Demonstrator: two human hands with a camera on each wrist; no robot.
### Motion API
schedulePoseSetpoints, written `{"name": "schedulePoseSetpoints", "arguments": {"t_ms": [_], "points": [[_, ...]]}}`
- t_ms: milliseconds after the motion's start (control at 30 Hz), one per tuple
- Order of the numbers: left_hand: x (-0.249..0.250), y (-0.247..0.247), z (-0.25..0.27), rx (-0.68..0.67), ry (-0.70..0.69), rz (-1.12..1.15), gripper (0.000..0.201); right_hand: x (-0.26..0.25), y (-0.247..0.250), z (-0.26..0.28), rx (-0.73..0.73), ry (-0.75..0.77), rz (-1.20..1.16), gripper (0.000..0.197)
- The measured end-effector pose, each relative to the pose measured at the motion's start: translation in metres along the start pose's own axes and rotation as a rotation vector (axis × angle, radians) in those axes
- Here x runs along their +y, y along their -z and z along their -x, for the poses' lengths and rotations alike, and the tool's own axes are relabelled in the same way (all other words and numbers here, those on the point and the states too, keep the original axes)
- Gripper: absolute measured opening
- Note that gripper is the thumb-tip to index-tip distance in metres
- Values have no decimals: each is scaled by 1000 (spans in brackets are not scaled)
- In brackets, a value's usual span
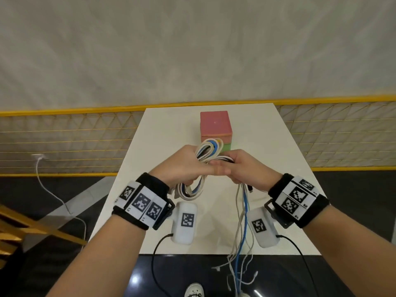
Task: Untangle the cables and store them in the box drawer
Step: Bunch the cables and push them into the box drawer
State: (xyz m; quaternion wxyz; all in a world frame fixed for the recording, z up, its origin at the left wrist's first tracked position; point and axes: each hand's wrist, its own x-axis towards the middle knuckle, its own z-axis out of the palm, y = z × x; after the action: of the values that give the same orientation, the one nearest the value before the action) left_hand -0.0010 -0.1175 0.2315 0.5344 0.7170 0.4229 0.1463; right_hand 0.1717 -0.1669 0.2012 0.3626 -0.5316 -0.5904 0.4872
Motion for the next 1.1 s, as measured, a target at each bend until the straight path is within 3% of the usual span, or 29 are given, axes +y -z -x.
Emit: {"name": "schedulePoseSetpoints", "arguments": {"t_ms": [33, 200, 333, 500, 600, 733, 800, 867, 967, 1100], "points": [[-2, -3, -1, -2, 1, -24, 33, -2, 1, 0, -3, 8, 11, 13], [-3, -2, -6, 24, -77, -111, 14, -2, 14, 6, -111, 83, -58, 29], [-5, 11, -8, 119, -121, -158, 30, 19, 22, 17, -71, 69, 24, 22], [-7, 2, -10, 117, -167, 270, 29, 39, 14, 25, 44, 68, -96, 27], [-7, -7, -13, 153, -164, 334, 34, 33, 14, 27, 64, 151, -283, 21], [-6, -4, -16, 166, -207, 214, 38, 30, 27, 32, -93, 163, -484, 76], [-6, -1, -18, 199, -220, 155, 38, 30, 32, 33, -146, 130, -491, 84], [-5, 0, -21, 250, -211, 118, 37, 30, 30, 32, -126, 113, -403, 68], [-4, -10, -27, 343, -195, 155, 35, 27, 19, 26, 40, 95, -232, 35], [-2, -35, -32, 392, -217, 280, 22, 15, 3, 8, 314, 126, -183, 28]]}}
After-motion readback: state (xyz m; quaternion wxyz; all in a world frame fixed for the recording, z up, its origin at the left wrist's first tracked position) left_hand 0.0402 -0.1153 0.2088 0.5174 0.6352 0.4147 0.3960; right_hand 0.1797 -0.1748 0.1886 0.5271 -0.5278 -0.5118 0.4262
